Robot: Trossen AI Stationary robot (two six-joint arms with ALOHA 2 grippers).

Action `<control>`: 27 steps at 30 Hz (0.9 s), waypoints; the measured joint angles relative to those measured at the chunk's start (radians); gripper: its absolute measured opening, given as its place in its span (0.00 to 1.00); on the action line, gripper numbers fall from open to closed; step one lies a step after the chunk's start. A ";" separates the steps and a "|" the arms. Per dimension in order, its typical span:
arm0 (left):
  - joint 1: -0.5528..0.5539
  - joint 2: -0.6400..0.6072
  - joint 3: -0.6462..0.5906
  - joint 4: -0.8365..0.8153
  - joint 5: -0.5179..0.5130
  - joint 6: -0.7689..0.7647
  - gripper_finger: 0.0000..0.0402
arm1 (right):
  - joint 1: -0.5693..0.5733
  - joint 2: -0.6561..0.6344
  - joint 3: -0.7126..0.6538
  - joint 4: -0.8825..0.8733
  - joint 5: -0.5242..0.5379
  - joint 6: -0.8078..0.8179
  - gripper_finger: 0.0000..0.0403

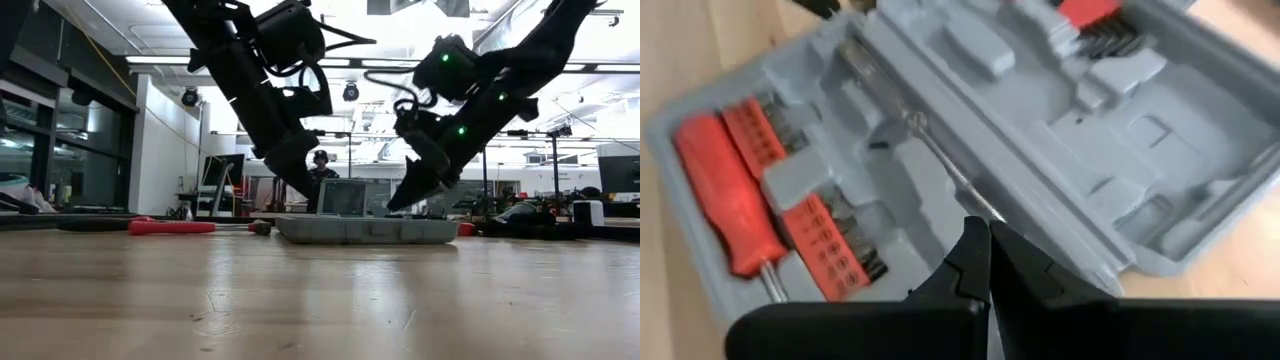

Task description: Prefit tool cases

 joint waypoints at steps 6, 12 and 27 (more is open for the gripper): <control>0.000 0.000 0.000 -0.001 0.002 0.001 0.00 | -0.009 0.084 0.047 0.004 0.001 -0.017 0.00; 0.000 0.000 0.000 -0.001 0.002 0.001 0.00 | -0.013 0.125 0.071 0.012 0.006 -0.034 0.00; 0.026 0.000 0.000 -0.019 0.155 0.220 0.08 | -0.015 0.190 0.076 0.032 -0.001 -0.010 0.00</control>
